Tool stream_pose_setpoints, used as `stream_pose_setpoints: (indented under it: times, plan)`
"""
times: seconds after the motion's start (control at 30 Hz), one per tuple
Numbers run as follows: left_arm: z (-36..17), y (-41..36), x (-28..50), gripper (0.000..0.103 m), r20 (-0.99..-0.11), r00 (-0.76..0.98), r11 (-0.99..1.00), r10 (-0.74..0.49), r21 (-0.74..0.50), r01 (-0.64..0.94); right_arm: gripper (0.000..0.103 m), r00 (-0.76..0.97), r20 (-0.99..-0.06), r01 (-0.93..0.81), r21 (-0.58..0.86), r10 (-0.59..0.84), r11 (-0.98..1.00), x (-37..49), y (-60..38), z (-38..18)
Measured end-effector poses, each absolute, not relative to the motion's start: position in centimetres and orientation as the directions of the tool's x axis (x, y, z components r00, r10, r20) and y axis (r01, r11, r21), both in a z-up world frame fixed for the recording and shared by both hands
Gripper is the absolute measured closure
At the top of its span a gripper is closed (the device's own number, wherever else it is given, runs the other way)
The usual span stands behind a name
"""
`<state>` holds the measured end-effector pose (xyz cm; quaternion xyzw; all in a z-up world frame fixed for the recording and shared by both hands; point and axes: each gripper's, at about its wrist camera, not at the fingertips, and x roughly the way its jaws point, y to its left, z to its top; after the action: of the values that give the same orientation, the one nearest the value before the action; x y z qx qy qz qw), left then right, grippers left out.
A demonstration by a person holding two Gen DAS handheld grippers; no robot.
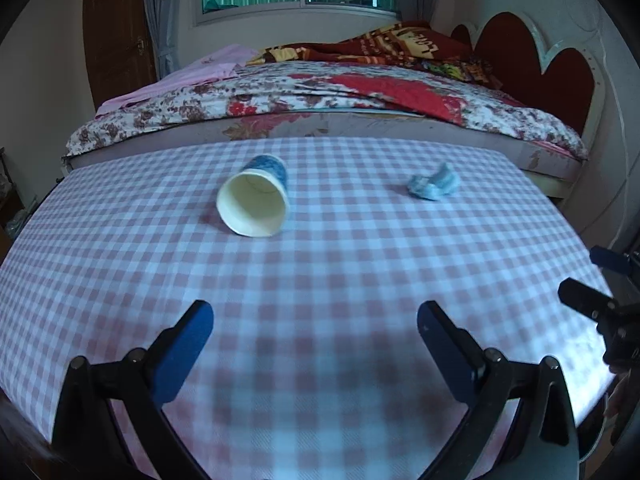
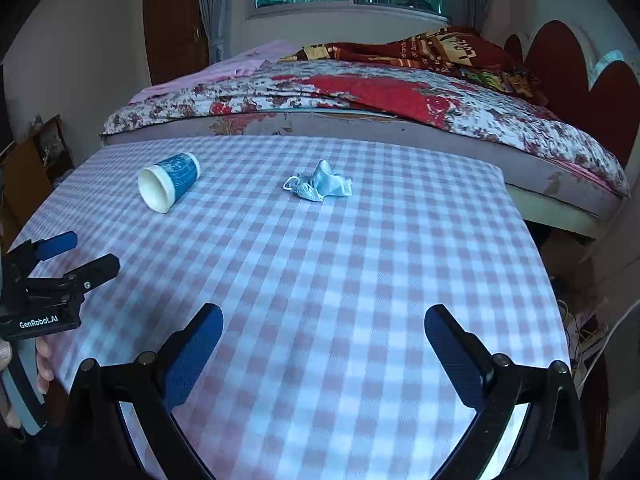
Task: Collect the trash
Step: 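Move both tools back over the bed toward the cup and mask, then grasp the light blue mask with the right tool while the left tool grasps the blue paper cup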
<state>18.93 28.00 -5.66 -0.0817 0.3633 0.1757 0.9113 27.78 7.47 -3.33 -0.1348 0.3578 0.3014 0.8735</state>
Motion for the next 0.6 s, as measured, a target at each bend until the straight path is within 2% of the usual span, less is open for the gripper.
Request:
stream_pose_setpoints:
  times: [0.4,0.53,0.6]
  plan:
    - [-7.9,34.6,25.4,0.002,-0.707,0.641,0.914,0.299,0.019,-0.406,0.001,0.503,-0.755,-0.64,0.003,0.422,0.768,34.3,13.3,-6.7]
    - [-8.6,36.2,27.1,0.005,-0.719,0.633,0.916,0.288,0.014,-0.401,0.001,0.5,-0.761,-0.623,0.016,0.414,0.782,36.8,15.0,-7.2]
    - [-8.8,37.0,27.7,0.01,-0.722,0.634,0.916,0.277,-0.002,-0.402,0.001,0.503,-0.761,-0.619,0.013,0.409,0.785,37.7,15.8,-7.3]
